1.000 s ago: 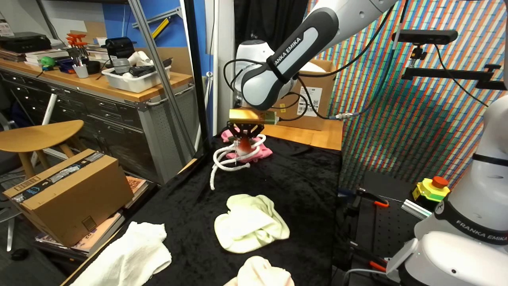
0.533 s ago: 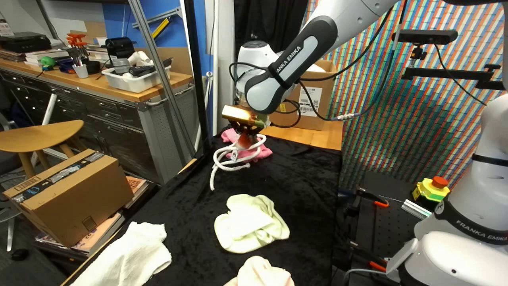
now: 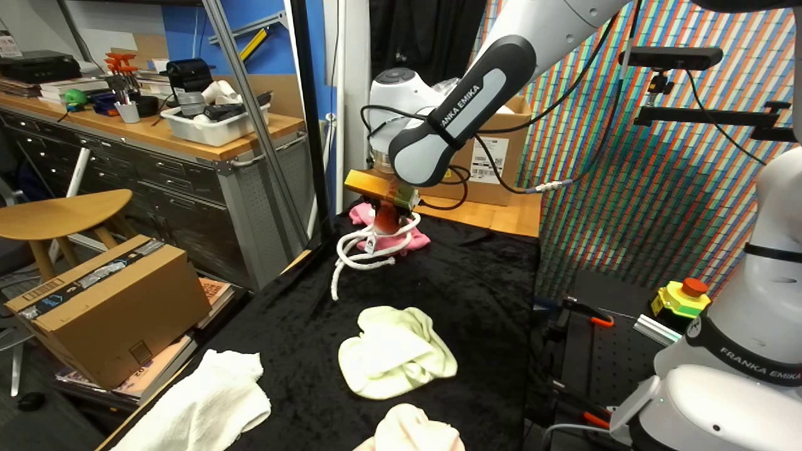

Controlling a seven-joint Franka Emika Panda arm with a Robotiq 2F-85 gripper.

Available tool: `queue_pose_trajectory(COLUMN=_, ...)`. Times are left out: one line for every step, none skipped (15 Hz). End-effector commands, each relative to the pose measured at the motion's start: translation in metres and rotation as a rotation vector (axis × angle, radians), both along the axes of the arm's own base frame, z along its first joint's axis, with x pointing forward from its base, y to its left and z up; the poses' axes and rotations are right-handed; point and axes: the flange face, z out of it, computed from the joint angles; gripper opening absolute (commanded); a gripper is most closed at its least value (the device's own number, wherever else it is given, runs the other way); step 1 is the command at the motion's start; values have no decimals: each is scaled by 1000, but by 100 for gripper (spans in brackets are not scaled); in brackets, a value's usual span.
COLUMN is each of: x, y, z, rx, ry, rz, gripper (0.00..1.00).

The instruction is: One by one, move every item on the table to the right back of the table.

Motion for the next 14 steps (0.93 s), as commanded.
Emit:
queue_pose_trajectory(x=4, y=7, z=9, rx=-31, ry=-2, rz=-10, gripper=86)
queue_pose_trajectory(x=4, y=9, z=10, rx=-35, ry=1, rz=-6, gripper=94)
queue_pose_trajectory(x=4, y=11, z=11, rx=-39, ry=4, rz=-2, gripper=99)
queue_pose_trajectory(x=4, y=12, z=12, rx=-44, ry=9, rz=2, gripper=100)
queue_pose_trajectory(x=3, y=14, z=13, rx=-47, ry=10, rz=6, gripper=100)
queue_pose_trajectory(x=2, y=16, z=15, rx=-51, ry=16, rz=13, gripper=100)
queue_pose_trajectory(x=2, y=18, z=16, rx=-57, ry=21, rz=19, gripper=100)
queue_pose_trajectory(x=1, y=23, z=20, rx=-64, ry=23, rz=34, gripper=100)
queue_pose_trajectory(x=-4, y=28, z=22, rx=-76, ry=29, rz=56, gripper=100)
queue_pose_trajectory(x=-6, y=35, z=29, rx=-83, ry=32, rz=89, gripper=100)
queue_pose_trajectory(x=-8, y=48, z=37, rx=-92, ry=37, rz=148, gripper=99)
queue_pose_trajectory(x=-10, y=63, z=46, rx=-108, ry=41, rz=206, gripper=100)
queue_pose_trajectory(x=-11, y=80, z=57, rx=-118, ry=41, rz=274, gripper=100)
queue_pose_trajectory(x=-12, y=100, z=67, rx=-125, ry=42, rz=329, gripper=100)
